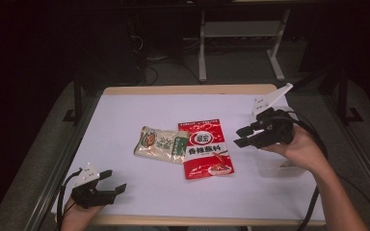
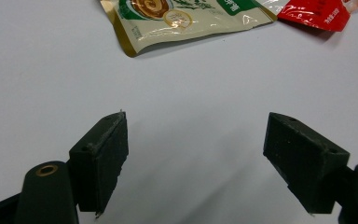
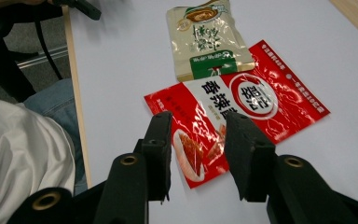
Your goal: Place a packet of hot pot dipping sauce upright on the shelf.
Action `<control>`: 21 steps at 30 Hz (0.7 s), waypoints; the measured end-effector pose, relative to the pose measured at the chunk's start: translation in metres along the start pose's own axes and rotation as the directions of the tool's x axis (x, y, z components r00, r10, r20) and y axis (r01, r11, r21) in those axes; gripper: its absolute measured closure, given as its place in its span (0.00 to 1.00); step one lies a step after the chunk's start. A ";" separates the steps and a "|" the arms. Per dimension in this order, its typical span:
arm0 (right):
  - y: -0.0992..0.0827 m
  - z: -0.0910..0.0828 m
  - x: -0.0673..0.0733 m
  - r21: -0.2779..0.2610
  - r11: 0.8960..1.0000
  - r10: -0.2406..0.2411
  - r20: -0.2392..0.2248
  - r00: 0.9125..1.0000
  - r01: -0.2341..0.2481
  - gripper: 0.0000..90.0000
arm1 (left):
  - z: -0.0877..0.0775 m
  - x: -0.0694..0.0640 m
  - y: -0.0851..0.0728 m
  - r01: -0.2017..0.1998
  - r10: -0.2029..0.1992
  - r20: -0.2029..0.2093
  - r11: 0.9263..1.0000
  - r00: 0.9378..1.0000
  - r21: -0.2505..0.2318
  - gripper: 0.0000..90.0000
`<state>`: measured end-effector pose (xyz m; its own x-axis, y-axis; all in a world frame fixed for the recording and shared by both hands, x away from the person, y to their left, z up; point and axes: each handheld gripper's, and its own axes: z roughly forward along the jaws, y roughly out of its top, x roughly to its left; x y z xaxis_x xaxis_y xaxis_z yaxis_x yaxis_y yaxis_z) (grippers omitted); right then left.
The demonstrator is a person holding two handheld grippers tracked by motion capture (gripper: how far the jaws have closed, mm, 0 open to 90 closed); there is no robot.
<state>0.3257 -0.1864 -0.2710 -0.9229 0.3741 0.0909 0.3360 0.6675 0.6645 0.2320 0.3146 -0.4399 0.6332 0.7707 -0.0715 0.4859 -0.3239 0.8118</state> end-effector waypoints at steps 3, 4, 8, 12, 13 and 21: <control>0.010 0.013 0.002 0.012 1.000 -0.010 0.001 1.000 0.010 0.65 | 0.000 0.001 0.000 0.006 -0.006 -0.001 1.000 1.000 -0.001 0.24; 0.012 0.016 0.002 0.016 1.000 -0.013 0.000 1.000 0.013 0.64 | 0.000 0.001 0.000 0.003 -0.003 -0.001 1.000 1.000 -0.001 0.24; 0.023 0.036 0.001 0.035 0.999 -0.034 -0.009 0.999 0.035 0.61 | -0.001 0.002 -0.001 -0.001 0.001 0.000 1.000 1.000 -0.002 0.24; 0.032 0.057 -0.001 0.057 0.998 -0.038 -0.008 0.999 0.038 0.58 | -0.001 0.003 -0.001 -0.001 0.001 0.000 1.000 1.000 0.000 0.24; 0.034 0.063 -0.002 0.061 0.998 -0.033 -0.015 0.999 0.034 0.57 | -0.002 0.003 -0.001 -0.002 0.002 0.000 1.000 1.000 0.000 0.24; 0.047 0.099 -0.005 0.094 0.994 -0.057 -0.022 0.998 0.058 0.53 | -0.003 0.003 0.000 -0.004 0.004 0.001 1.000 1.000 -0.004 0.24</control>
<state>0.3644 -0.0934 -0.3134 -0.9443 0.3217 0.0693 0.2978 0.7459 0.5958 0.2322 0.3188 -0.4386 0.6355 0.7690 -0.0686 0.4808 -0.3246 0.8145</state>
